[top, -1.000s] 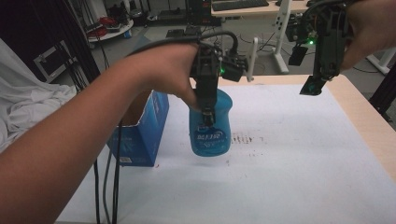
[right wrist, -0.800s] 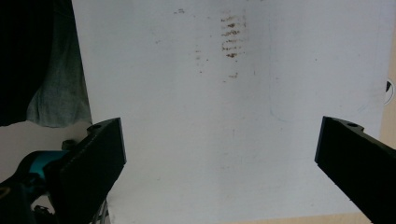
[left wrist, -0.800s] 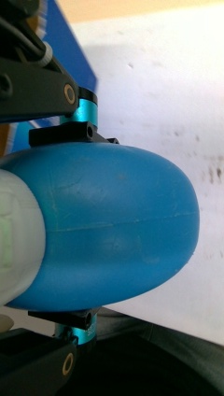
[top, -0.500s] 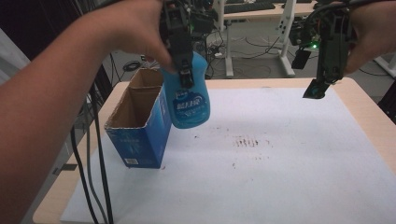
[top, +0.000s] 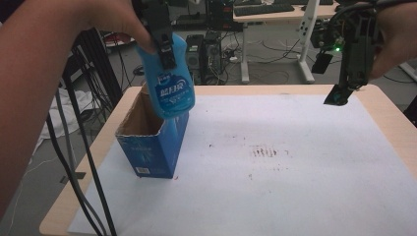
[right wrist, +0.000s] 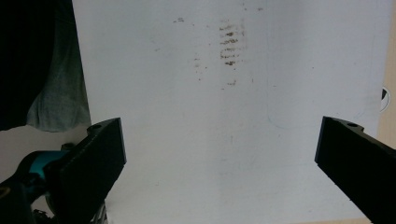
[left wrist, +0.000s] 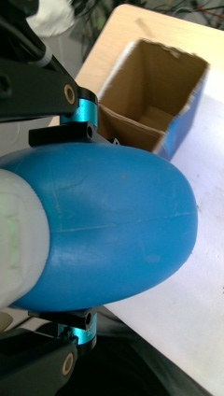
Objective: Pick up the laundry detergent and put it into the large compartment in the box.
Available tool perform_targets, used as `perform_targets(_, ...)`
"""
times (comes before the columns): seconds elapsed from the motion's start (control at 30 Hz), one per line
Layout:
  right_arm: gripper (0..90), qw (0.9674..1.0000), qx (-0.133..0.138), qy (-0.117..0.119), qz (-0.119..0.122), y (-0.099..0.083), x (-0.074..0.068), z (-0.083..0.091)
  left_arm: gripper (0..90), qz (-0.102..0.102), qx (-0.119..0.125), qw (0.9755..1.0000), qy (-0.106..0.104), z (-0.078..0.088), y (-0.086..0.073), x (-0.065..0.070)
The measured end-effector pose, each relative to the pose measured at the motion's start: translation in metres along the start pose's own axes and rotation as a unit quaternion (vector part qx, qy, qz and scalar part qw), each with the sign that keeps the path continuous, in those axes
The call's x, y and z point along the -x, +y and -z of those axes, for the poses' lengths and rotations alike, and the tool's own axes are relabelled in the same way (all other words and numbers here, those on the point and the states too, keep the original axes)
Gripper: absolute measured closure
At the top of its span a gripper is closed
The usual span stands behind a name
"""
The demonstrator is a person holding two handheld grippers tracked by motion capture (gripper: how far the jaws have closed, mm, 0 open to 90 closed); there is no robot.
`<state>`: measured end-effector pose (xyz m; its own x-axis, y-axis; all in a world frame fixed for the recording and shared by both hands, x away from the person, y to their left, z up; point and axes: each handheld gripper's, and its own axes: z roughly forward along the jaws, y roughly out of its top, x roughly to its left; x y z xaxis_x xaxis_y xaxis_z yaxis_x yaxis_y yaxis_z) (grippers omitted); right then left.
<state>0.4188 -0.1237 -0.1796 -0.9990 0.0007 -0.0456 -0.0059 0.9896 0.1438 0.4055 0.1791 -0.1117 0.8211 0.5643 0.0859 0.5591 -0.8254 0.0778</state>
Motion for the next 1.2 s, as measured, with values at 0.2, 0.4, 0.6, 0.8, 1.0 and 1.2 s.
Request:
perform_targets(0.2,0.9,1.0,-0.002,0.001,-0.002,0.001,0.001,-0.001,37.7,0.041,-0.002,0.9991,-0.006,0.006,-0.017,-0.018)
perform_targets(0.4,0.9,1.0,-0.002,0.002,-0.001,0.003,0.001,-0.002,37.7,0.078,-0.011,0.9969,-0.006,0.003,-0.03,-0.034)
perform_targets(0.6,0.9,1.0,-0.004,0.003,-0.002,0.004,0.003,-0.003,37.6,0.108,-0.013,0.994,-0.009,-0.005,-0.039,-0.048)
perform_targets(0.8,0.9,1.0,-0.003,0.003,-0.002,0.006,0.005,-0.004,37.6,0.123,-0.02,0.9921,-0.018,-0.022,-0.041,-0.055)
perform_targets(1.0,0.9,1.0,-0.006,0.004,-0.002,0.007,0.007,-0.005,37.6,0.123,-0.027,0.9917,-0.029,-0.042,-0.042,-0.061)
perform_targets(1.2,0.9,1.0,-0.007,0.004,-0.003,0.007,0.007,-0.006,37.6,0.139,-0.029,0.9893,-0.031,-0.062,-0.042,-0.063)
